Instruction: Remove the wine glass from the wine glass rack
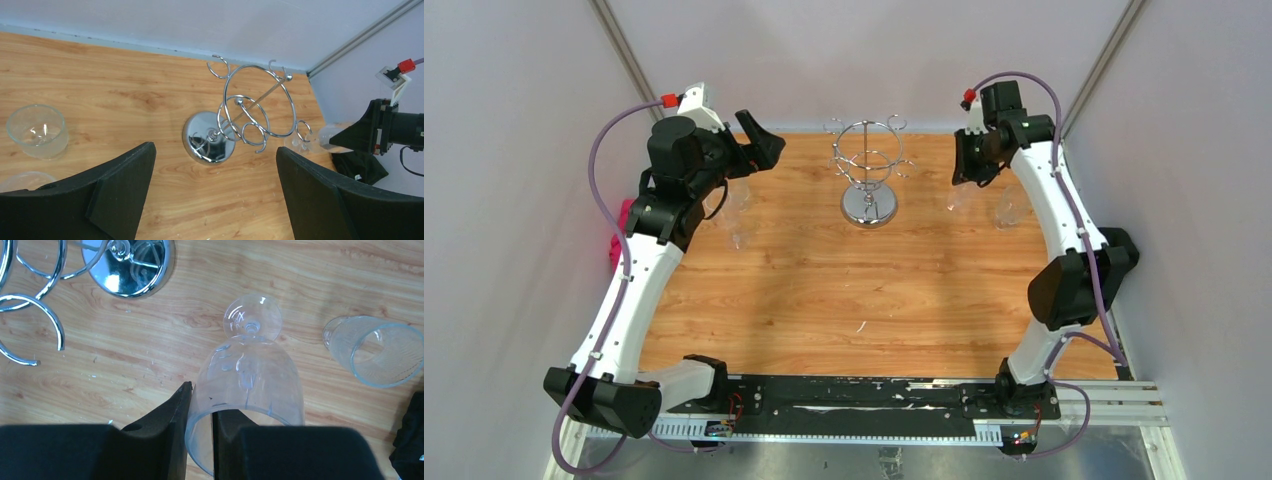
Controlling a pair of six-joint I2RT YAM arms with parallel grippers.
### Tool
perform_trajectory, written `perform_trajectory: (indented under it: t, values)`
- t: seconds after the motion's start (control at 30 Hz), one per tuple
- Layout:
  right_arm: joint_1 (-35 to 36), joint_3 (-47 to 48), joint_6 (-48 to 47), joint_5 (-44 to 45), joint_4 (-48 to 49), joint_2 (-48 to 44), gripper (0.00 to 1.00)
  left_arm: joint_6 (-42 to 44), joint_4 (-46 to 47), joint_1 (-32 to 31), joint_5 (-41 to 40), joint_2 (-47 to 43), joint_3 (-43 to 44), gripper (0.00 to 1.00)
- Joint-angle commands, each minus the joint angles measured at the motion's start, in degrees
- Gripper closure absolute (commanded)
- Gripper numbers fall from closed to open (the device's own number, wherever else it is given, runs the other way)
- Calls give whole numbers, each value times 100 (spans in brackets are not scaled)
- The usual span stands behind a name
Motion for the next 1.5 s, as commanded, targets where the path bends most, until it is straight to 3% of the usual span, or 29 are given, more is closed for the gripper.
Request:
perform_trajectory:
  t: [0.0, 0.63, 1.17, 1.47]
  values:
    - [267, -242, -54, 241, -11, -262, 100, 2, 41, -34, 29, -49, -83, 4]
    - [642, -1235, 72, 467, -16, -651, 100, 11, 14, -34, 85, -36, -63, 4]
    - [657, -1659, 117, -266, 323, -941, 100, 28, -78, -34, 46, -55, -25, 4]
    - [924, -1831, 117, -84, 352, -1036, 100, -7, -41, -43, 73, -33, -64, 4]
